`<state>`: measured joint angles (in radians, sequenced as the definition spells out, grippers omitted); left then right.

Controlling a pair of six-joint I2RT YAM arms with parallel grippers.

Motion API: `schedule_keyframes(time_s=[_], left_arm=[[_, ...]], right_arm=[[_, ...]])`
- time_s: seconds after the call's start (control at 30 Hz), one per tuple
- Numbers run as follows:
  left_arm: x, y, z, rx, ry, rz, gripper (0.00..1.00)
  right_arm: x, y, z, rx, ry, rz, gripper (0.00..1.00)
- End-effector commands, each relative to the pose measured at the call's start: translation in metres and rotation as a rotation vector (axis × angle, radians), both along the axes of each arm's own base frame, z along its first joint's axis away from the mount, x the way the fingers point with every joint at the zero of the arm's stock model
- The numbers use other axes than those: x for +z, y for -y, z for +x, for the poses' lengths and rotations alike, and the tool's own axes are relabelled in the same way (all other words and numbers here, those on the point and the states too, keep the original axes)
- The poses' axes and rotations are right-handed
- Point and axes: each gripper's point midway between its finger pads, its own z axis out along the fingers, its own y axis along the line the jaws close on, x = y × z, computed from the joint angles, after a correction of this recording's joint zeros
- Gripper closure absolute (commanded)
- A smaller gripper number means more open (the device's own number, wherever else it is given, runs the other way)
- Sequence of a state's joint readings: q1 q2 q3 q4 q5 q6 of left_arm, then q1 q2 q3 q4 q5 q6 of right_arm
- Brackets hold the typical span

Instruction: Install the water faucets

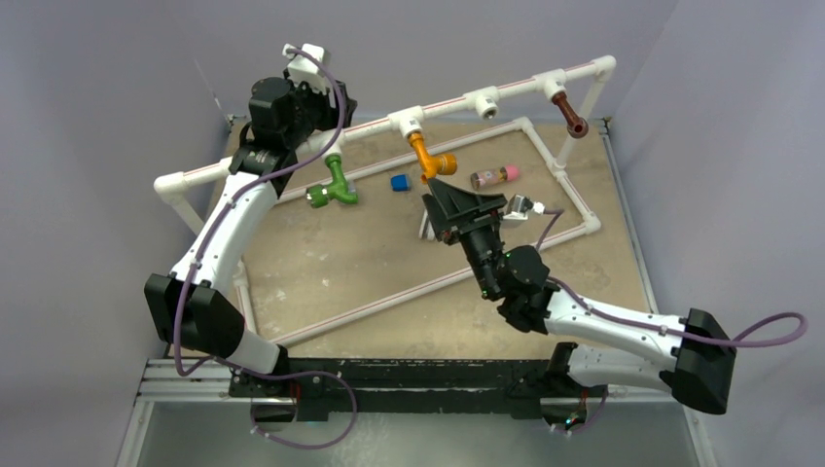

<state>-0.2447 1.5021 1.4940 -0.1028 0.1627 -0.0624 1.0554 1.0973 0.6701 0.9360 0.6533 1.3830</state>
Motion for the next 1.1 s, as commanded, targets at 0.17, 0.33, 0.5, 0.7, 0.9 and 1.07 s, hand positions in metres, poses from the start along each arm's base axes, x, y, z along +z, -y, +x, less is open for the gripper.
schedule_keyframes(time_s=[0.17, 0.33, 0.5, 0.7, 0.9, 1.07], left_arm=[[-0.099, 0.010, -0.009, -0.042, -0.278, 0.075, 0.35], [-0.101, 0.011, -0.009, -0.042, -0.280, 0.082, 0.35], [-0.101, 0.011, -0.009, -0.040, -0.277, 0.084, 0.35], [-0.102, 0.012, -0.009, -0.042, -0.281, 0.085, 0.35], [-0.103, 0.012, -0.009, -0.045, -0.282, 0.086, 0.35], [-0.102, 0.013, -0.009, -0.045, -0.280, 0.085, 0.35]], right_arm=[[-0.013, 0.029, -0.007, -0.117, 0.129, -0.393, 0.22], [-0.019, 0.045, -0.009, -0.209, 0.272, -0.696, 0.19], [-0.015, 0.062, -0.014, -0.310, 0.492, -1.024, 0.19], [-0.018, 0.063, -0.013, -0.393, 0.779, -1.448, 0.18], [-0.020, 0.050, -0.011, -0.458, 1.065, -1.739, 0.19], [-0.012, 0.055, 0.002, -0.644, 1.173, -1.982, 0.17]])
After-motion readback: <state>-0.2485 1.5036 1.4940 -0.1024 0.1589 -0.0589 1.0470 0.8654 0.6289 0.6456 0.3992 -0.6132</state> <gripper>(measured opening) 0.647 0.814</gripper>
